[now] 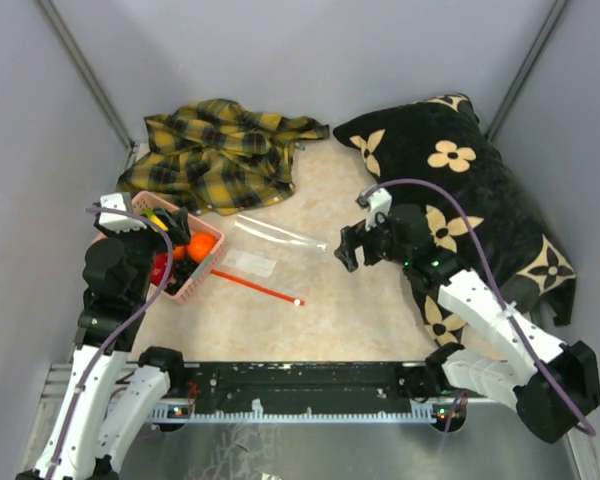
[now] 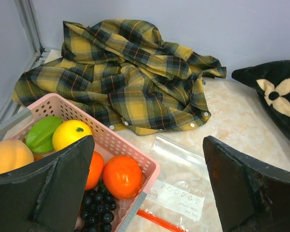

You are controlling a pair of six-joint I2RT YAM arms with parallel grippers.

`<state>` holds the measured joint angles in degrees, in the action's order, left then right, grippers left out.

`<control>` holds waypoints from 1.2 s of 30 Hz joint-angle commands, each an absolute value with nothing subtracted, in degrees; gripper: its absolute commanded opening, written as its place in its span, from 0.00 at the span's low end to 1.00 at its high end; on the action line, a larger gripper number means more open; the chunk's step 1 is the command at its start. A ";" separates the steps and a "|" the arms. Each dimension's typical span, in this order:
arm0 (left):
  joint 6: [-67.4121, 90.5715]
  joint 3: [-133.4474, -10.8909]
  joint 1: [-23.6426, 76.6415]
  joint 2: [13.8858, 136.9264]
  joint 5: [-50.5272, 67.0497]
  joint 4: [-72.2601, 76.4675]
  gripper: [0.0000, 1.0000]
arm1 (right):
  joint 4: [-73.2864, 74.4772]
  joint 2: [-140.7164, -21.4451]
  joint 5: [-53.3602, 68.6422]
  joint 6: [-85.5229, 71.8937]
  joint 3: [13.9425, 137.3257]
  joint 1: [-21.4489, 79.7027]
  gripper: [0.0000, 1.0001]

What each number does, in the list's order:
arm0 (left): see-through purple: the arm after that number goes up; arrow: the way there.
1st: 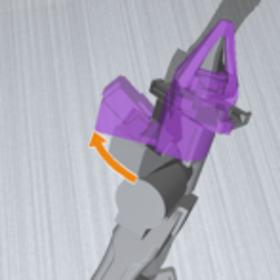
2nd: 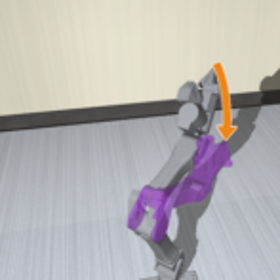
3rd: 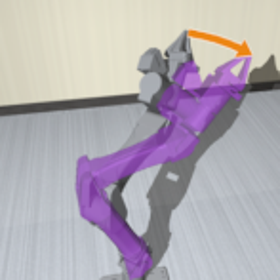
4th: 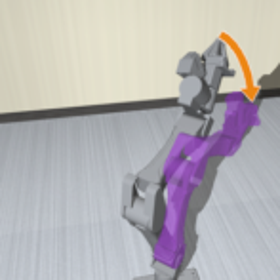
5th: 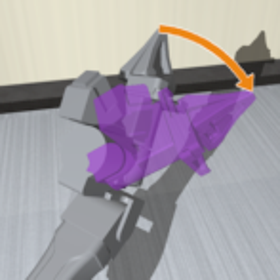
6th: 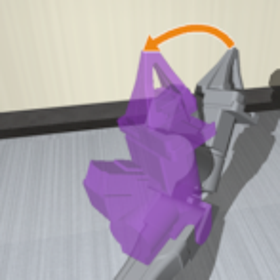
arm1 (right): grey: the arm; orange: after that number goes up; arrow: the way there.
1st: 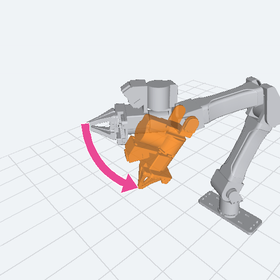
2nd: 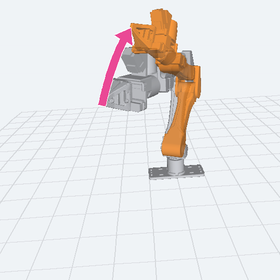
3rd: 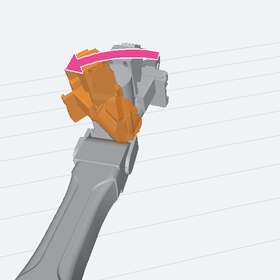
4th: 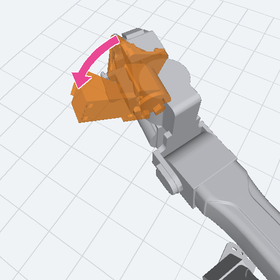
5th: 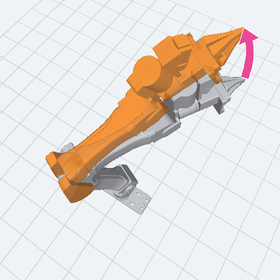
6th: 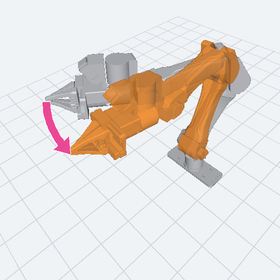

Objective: Place the food in the zip-top bag and seal the zipper
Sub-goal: Pick up the zipper food storage bag at the center of the board.

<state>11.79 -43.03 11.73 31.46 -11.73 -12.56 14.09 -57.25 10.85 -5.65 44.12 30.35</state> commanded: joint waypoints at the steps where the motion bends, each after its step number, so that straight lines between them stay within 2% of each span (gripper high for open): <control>1: 11.85 -43.42 11.16 32.05 -10.31 -12.56 1.00 | 12.92 -62.78 6.49 -0.53 48.65 36.98 0.85; 4: 11.84 -43.42 11.08 32.31 -11.17 -12.66 1.00 | 15.04 -69.21 3.31 2.79 51.50 42.26 0.85; 11: 11.78 -43.57 10.90 33.20 -11.28 -12.92 1.00 | 18.48 -84.89 4.45 8.96 59.05 50.03 0.84; 17: 11.85 -43.67 10.90 33.44 -11.43 -13.00 1.00 | 20.55 -97.08 6.09 11.99 65.54 52.22 0.83; 31: 11.91 -43.66 10.90 33.43 -10.65 -13.01 1.00 | 28.81 -108.46 6.19 15.03 74.63 55.59 0.82; 36: 11.87 -43.57 10.90 33.35 -10.59 -13.01 1.00 | 30.88 -112.34 0.66 14.52 76.85 56.20 0.82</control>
<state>11.77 -43.03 11.35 33.47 -11.29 -12.97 28.62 -109.71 4.91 14.00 73.21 55.51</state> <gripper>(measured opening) 0.998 0.822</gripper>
